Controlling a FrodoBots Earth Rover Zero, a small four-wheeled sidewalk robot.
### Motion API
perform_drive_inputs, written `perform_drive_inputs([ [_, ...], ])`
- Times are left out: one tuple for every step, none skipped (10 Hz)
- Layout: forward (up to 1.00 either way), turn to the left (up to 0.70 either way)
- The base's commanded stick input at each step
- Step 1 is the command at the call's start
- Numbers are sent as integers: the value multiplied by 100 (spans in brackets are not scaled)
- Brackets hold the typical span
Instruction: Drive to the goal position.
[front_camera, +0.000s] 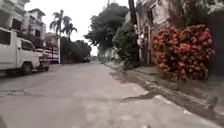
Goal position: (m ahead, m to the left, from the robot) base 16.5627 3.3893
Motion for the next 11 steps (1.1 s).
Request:
perform_drive_inputs([
  [85, 3],
  [85, 3],
  [85, 2],
  [85, 0],
  [85, 0],
  [85, 0],
  [85, 0],
  [85, 0],
  [85, 0],
  [85, 0],
  [85, 1],
])
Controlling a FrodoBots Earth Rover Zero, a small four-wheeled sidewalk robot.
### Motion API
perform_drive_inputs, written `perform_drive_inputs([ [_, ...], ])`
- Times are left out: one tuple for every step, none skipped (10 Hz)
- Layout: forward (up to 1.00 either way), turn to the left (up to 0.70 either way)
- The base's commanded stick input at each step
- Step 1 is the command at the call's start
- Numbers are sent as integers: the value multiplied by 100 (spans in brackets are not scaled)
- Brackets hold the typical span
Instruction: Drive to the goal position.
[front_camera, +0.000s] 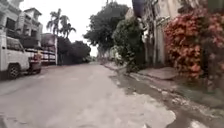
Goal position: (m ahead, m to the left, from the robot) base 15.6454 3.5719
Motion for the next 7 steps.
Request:
perform_drive_inputs([
  [85, 4],
  [85, 6],
  [85, 7],
  [85, 7],
  [85, 7],
  [85, 7],
  [85, 6],
])
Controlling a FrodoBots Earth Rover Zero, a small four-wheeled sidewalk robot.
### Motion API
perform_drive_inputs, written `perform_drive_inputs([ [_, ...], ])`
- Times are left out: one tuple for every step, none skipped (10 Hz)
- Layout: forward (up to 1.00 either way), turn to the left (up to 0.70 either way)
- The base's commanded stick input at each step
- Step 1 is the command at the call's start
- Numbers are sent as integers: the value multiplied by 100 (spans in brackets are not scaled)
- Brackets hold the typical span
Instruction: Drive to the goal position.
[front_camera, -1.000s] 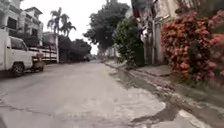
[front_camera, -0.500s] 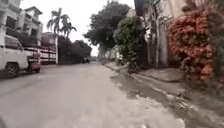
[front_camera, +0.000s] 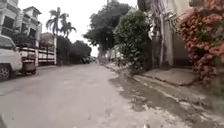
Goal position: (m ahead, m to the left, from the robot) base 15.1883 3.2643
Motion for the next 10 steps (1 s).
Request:
perform_drive_inputs([
  [85, 5],
  [85, 5],
  [85, 5],
  [85, 5],
  [85, 4],
  [85, 2],
  [85, 0],
  [85, -1],
  [85, -1],
  [85, -10],
])
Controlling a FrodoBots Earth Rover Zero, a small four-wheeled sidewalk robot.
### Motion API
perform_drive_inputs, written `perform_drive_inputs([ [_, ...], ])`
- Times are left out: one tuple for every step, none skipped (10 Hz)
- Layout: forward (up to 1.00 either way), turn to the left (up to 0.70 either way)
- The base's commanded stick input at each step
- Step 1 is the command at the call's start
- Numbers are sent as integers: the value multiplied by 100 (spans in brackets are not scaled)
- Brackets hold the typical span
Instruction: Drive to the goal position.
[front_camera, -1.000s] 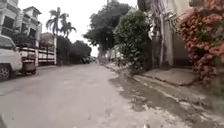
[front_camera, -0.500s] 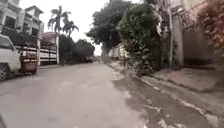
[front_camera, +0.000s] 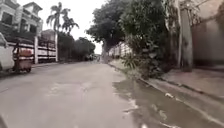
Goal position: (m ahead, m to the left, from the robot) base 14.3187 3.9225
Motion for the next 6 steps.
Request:
perform_drive_inputs([
  [85, -12],
  [85, -13],
  [85, -13],
  [85, -11],
  [85, -9],
  [85, -8],
])
